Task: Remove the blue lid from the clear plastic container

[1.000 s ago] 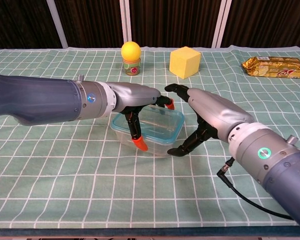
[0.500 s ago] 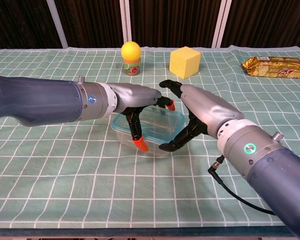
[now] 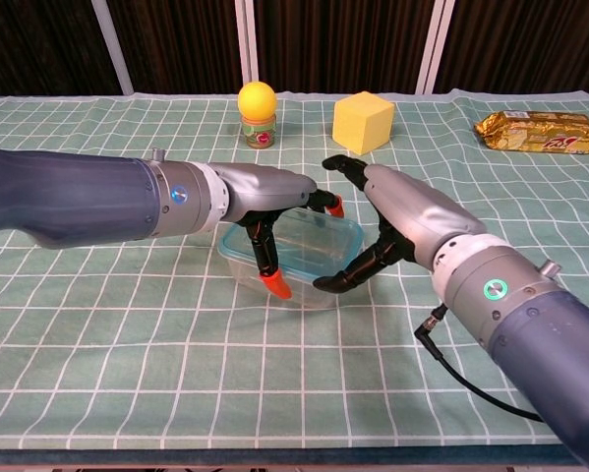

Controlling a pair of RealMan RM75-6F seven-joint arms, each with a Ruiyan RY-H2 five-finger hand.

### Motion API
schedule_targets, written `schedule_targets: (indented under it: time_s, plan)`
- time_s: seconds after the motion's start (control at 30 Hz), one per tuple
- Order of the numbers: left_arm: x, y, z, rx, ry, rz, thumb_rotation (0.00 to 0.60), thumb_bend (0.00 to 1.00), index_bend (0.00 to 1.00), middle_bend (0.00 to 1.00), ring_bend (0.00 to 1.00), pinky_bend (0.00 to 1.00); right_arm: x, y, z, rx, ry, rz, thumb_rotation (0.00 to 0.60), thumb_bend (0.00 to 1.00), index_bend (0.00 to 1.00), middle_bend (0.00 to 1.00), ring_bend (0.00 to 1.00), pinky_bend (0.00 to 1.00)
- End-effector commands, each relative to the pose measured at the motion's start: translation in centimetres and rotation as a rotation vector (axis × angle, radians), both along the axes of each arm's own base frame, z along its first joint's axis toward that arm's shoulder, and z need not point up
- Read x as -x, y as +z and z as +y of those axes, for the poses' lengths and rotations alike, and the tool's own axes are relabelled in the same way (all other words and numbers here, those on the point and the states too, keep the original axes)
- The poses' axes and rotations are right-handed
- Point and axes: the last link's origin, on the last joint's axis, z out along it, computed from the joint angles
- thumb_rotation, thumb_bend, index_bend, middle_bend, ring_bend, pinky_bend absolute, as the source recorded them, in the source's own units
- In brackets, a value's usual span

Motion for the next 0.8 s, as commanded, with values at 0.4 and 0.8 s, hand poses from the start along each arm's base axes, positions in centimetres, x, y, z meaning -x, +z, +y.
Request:
schedule_targets:
  time_s: [0.4,0.8]
  plan:
    - [0.06,0.16,0.14,-0.006,0.001,0.001,0.600,0.17,0.14,0.25,0.29,0.39,0.10,0.18,-0.04,0.012,0.001,-0.011,0.600,0.20,0.00,0.00,0.00,0.00]
    - [0.40,-0.01,0.25,-0.014,0.016,0.000,0.600,0.17,0.14,0.25,0.29,0.39,0.32,0.24,0.31,0.007,-0.009,-0.014,0.600,0.20,0.00,0.00,0.00,0.00]
